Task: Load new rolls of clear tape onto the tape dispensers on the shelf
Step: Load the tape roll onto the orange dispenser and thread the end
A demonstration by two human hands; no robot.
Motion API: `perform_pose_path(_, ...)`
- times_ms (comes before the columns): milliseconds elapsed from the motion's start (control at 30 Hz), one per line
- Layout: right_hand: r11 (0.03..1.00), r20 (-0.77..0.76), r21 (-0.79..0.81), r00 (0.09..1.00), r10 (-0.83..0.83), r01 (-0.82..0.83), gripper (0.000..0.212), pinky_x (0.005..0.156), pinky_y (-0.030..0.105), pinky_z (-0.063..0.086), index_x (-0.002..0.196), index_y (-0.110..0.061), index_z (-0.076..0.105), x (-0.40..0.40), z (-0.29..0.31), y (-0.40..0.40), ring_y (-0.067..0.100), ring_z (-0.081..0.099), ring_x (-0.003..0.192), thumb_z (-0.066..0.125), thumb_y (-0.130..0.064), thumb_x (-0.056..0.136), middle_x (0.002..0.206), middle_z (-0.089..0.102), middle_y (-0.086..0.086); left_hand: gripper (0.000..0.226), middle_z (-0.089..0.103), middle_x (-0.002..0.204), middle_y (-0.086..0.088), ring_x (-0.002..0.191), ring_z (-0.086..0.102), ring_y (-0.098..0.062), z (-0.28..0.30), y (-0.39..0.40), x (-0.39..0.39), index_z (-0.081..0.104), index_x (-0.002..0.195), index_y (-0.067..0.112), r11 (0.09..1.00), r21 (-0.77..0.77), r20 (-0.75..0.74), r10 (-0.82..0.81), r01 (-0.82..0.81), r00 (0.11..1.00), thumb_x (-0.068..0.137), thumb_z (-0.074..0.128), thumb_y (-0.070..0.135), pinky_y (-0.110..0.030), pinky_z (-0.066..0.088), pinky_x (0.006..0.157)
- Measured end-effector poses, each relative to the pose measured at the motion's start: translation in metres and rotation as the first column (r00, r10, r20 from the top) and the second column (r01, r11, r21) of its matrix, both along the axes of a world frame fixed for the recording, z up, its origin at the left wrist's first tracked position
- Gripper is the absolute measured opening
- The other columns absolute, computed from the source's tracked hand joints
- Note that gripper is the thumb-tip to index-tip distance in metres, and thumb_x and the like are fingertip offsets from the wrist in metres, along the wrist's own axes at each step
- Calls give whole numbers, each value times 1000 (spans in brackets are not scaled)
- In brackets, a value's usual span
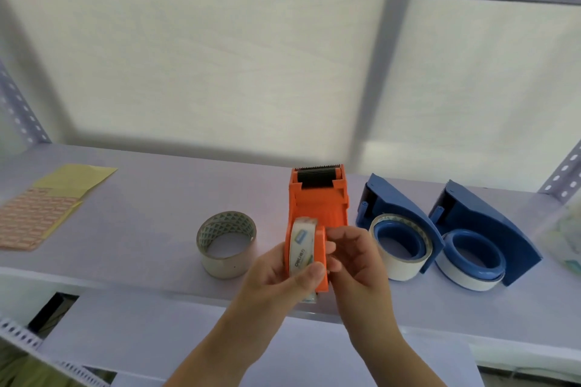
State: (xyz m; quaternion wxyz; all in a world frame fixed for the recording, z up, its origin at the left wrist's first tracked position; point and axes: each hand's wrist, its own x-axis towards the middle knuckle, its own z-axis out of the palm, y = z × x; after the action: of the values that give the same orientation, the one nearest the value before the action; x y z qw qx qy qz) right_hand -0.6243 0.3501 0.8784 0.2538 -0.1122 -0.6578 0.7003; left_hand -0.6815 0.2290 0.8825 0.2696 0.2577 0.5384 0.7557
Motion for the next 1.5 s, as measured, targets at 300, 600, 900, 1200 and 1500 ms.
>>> perform_pose_path(300, 965, 97, -168, 971, 217, -199, 26, 77, 35, 59, 108, -27, 63, 6, 14, 15, 22, 69, 99, 57, -35, 85, 103, 72, 1, 32, 74, 93, 3, 88, 66, -12, 1, 0, 6, 68, 104, 21, 991, -136, -177, -37, 13, 983, 73, 68, 16, -27, 54, 80)
perform_pose_path(600, 935, 72, -9, 932, 355, -355, 60, 73, 25, 55, 116, -30, 56, 12, 22, 14, 11, 65, 89, 71, 5, 69, 95, 64, -12, 42, 71, 112, -2, 104, 67, -21, 5, 1, 8, 63, 114, 26, 970, -244, -272, -74, 5, 959, 82, 64, 0, -42, 57, 88)
perform_pose_path(900, 851, 26, 505, 988, 150, -143, 34, 91, 28, 52, 104, -36, 67, 18, 28, 16, 14, 51, 122, 73, -33, 70, 125, 55, -14, 23, 72, 96, -4, 91, 69, -19, 5, 1, 15, 64, 106, 16, 949, -309, -353, -48, -68, 935, 83, 64, 17, -35, 59, 79)
perform_pose_path(1200, 467, -141, 878, 989, 37, 108, 19, 82, 18, 53, 92, -19, 74, 23, 45, 19, 2, 63, 94, 60, -31, 85, 101, 69, -9, 15, 70, 85, 12, 90, 67, -8, 5, 2, 21, 63, 92, 22, 908, -372, -525, -34, -194, 850, 80, 71, 20, -12, 53, 72)
perform_pose_path(1500, 381, -182, 909, 983, -3, 170, 10, 74, 19, 46, 88, -13, 57, 17, 49, 19, 6, 52, 80, 51, -22, 89, 90, 60, -1, 13, 71, 89, 2, 83, 67, -9, 15, 0, 30, 65, 88, 26, 913, -374, -487, -45, -162, 872, 77, 69, 21, -17, 53, 68)
